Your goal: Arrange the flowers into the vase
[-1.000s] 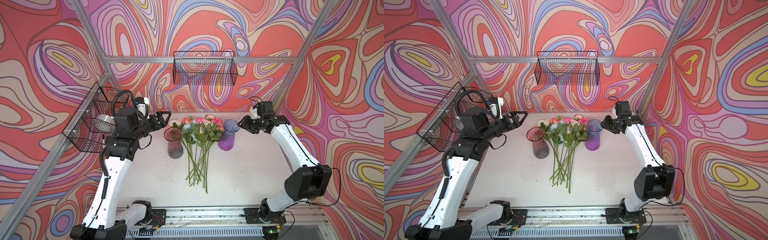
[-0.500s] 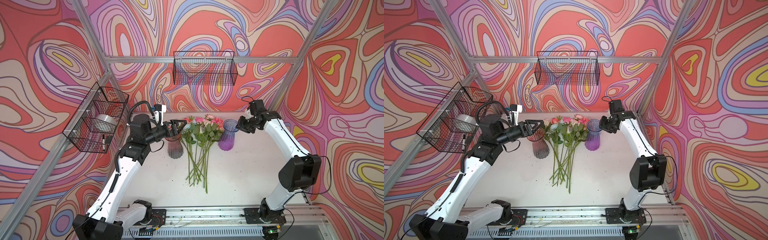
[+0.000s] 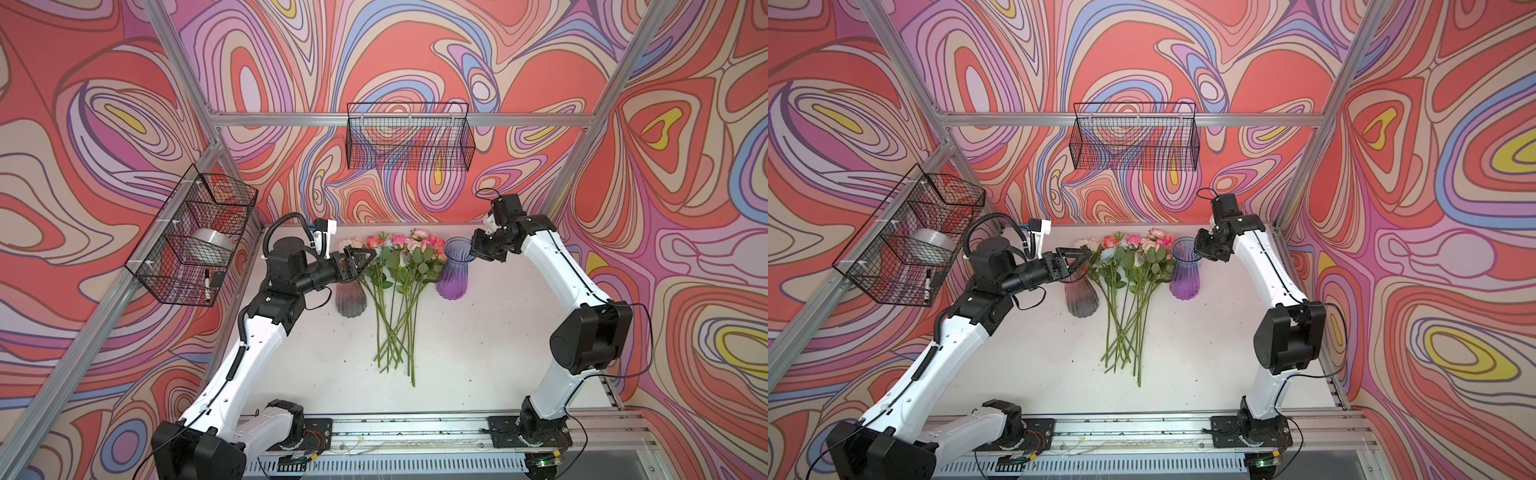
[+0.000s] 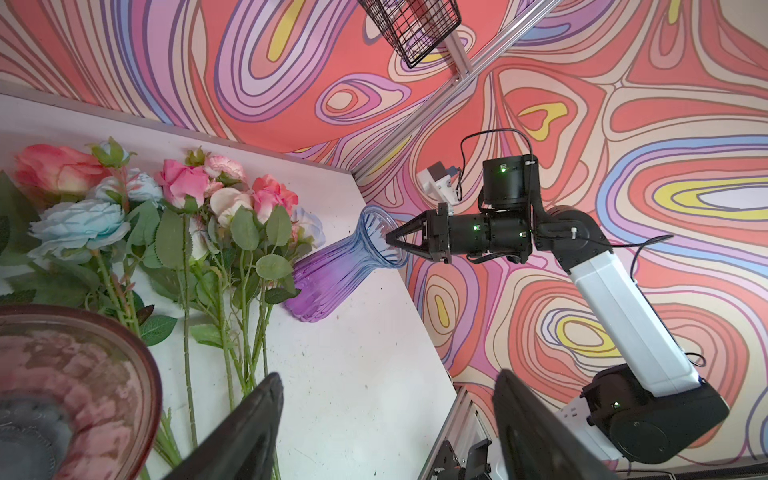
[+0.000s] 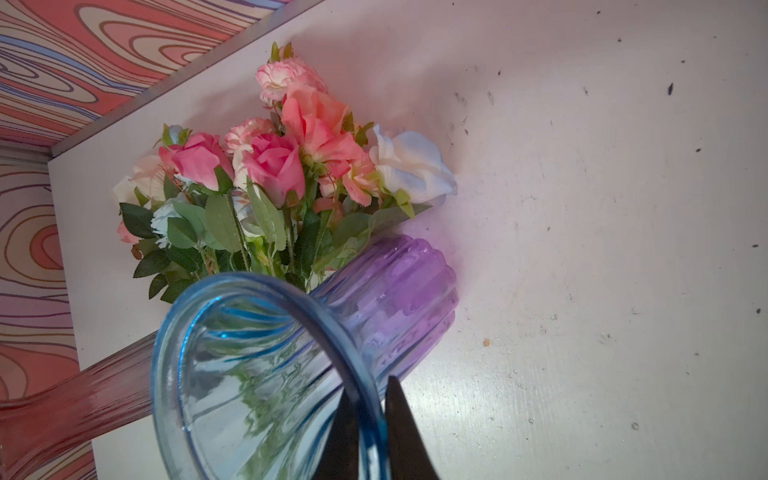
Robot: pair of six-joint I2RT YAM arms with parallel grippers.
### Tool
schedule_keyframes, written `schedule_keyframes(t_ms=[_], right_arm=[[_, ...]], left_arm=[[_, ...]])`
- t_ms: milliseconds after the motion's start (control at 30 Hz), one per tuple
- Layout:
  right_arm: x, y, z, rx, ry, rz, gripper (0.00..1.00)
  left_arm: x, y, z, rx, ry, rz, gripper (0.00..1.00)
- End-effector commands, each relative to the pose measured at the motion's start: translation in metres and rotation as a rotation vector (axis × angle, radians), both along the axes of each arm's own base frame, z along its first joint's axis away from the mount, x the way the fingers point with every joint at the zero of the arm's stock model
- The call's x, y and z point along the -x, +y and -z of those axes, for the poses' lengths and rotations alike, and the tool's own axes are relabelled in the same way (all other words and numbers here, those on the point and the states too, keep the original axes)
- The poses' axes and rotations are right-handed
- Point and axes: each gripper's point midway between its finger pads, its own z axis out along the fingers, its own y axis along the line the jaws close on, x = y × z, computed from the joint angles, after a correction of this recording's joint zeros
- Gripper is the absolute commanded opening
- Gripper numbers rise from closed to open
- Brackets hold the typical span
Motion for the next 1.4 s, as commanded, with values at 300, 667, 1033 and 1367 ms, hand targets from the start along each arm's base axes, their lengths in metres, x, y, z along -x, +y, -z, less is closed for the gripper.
schedule_keyframes(t_ms=[300,667,1033,1367], right_arm=[[0.011,0.0,0.003,-0.015,-0.011,0.023,0.0],[0.048,-0.001,-0.009,-0.047,-0.028,0.009,0.0],[0.085,-0.008,-0.003,-0.072,0.007,0.016,0.0],[0.102,-0.031,0.008,-0.09,0.045,0.053,0.0]], left_arm=[[-0.007,-0.004,0.01,-0.005,0.005,0.009,0.8],[-0.011,-0.005,0.016,-0.006,0.025,0.013,0.79],[-0.01,-0.006,0.016,-0.001,0.029,0.016,0.78],[-0.01,-0.008,0.015,0.019,0.038,0.024,0.78]])
